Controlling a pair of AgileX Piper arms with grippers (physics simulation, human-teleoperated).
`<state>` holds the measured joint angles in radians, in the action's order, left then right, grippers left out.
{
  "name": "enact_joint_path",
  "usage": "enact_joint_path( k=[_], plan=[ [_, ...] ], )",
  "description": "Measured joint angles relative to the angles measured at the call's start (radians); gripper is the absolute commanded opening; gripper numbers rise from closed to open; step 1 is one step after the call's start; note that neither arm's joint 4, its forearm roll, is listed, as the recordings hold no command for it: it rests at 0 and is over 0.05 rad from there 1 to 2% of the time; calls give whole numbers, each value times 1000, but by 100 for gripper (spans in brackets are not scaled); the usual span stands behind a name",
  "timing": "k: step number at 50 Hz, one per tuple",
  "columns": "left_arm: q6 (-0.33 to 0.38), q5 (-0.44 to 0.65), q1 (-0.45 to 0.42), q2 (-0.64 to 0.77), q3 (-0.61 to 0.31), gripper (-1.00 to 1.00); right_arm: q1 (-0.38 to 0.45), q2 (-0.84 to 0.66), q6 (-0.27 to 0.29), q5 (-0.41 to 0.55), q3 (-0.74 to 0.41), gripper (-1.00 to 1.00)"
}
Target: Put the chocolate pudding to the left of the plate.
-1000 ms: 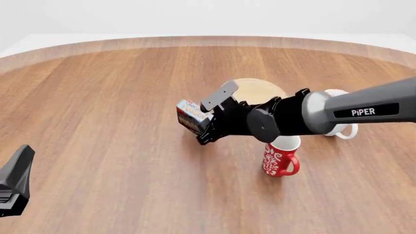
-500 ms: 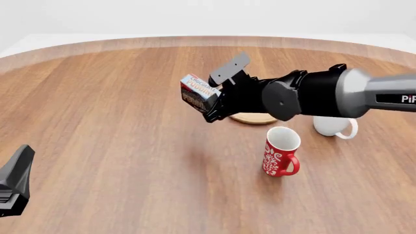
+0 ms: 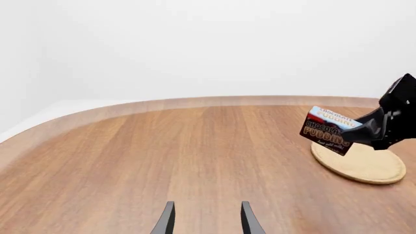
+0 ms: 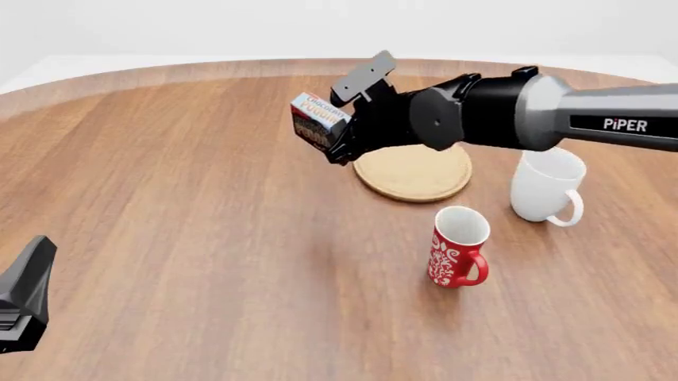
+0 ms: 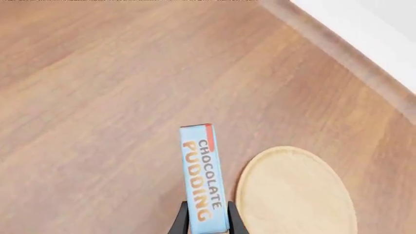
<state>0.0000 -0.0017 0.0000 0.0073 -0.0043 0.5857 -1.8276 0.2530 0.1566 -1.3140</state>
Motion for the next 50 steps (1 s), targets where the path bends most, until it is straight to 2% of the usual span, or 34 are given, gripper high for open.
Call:
enact_joint_path(
  k=[22, 37, 50],
  plan=[
    [0, 0, 0, 0, 0, 100, 4, -151, -6, 117, -230, -100],
    [0, 0, 0, 0, 0, 100, 21, -237, -31, 180, -339, -100],
    [0, 0, 0, 0, 0, 100, 37, -293, -74, 250, -417, -100]
  ],
)
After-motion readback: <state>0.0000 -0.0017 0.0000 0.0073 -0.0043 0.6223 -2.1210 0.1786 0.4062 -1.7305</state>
